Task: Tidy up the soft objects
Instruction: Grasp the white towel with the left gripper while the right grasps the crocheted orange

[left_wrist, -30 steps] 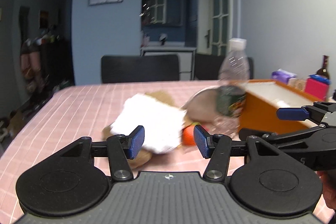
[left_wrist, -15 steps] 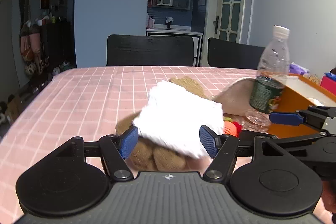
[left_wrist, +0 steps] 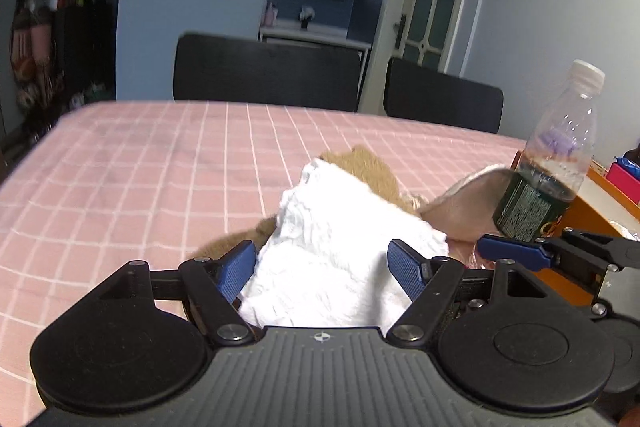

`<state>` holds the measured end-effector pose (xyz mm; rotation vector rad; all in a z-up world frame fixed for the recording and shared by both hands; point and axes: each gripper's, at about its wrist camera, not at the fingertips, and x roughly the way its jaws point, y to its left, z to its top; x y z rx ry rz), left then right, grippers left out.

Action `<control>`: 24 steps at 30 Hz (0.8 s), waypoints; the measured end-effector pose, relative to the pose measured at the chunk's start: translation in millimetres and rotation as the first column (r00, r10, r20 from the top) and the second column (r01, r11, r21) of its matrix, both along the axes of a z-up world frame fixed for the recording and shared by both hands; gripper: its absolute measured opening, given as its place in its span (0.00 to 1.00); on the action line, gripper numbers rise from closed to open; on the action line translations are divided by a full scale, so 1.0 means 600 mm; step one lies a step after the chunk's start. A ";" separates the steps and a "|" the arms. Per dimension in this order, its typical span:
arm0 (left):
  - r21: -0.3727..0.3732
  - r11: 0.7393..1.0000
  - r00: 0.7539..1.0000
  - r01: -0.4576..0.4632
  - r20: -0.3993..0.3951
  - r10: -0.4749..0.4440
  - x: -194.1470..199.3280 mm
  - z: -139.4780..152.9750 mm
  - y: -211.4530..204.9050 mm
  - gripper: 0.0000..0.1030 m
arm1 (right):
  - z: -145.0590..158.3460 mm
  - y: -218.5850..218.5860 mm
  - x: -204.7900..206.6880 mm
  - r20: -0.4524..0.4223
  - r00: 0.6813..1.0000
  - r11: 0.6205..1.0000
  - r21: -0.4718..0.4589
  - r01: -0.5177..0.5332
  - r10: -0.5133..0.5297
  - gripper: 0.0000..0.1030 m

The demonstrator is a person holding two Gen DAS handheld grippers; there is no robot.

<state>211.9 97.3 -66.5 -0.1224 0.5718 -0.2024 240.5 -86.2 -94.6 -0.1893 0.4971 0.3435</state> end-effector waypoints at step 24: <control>-0.094 0.988 0.980 -0.126 0.140 0.138 -0.094 0.048 0.014 0.23 | -0.041 -0.026 0.012 -0.037 0.998 0.998 -0.024 0.058 -0.059 0.62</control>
